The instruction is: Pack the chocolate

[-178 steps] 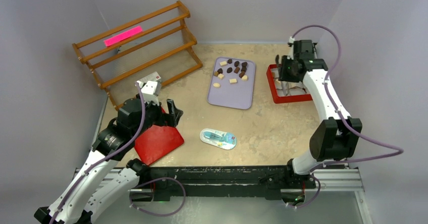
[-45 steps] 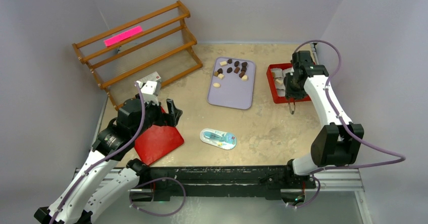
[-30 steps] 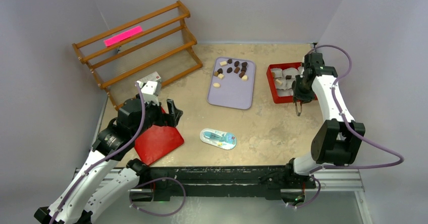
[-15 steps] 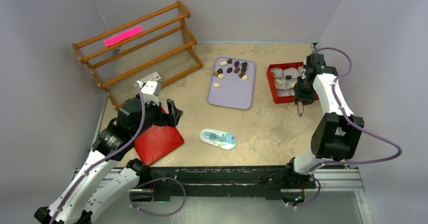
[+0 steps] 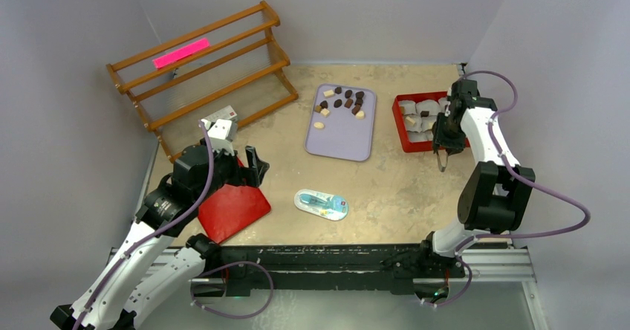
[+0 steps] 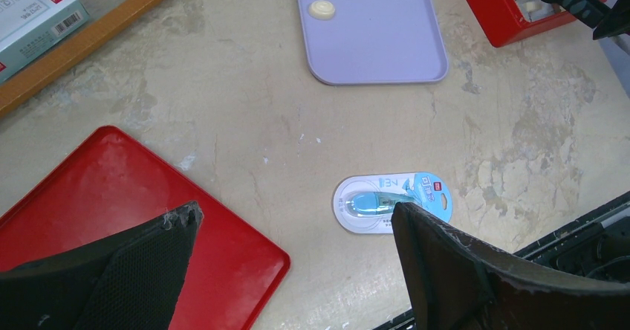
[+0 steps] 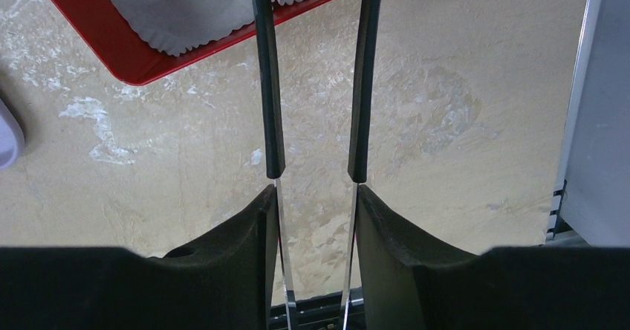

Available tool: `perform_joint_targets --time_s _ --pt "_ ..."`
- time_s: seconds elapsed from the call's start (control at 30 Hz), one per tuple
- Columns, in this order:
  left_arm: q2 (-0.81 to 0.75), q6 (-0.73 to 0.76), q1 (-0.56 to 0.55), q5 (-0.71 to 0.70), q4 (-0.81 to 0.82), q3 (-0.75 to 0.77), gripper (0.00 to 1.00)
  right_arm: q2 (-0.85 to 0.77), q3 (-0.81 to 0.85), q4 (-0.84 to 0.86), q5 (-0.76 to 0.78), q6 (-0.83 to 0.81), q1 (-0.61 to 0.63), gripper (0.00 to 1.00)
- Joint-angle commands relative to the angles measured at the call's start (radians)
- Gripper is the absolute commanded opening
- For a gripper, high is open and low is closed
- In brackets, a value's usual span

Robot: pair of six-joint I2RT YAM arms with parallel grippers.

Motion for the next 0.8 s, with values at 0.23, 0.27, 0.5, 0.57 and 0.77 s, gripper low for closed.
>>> perform_joint_targets --time_s 0.23,0.27,0.5,0.57,0.77 --pt "0.001 0.011 -0.006 0.000 0.022 0.007 1.00 -0.032 0.015 0.007 -0.028 0.000 -0.005 0.42" --pt "0.003 0.011 -0.006 0.001 0.021 0.007 1.00 -0.039 0.020 0.010 -0.026 0.001 -0.006 0.42" --pt "0.001 0.011 -0.006 -0.004 0.021 0.007 1.00 -0.089 0.050 0.034 -0.074 -0.016 -0.005 0.40" --pt "0.001 0.011 -0.005 -0.005 0.021 0.008 1.00 -0.103 0.061 0.034 -0.087 -0.015 -0.004 0.40" --pt "-0.007 0.008 -0.005 -0.021 0.018 0.011 1.00 -0.164 0.054 0.070 -0.109 -0.008 0.044 0.39"
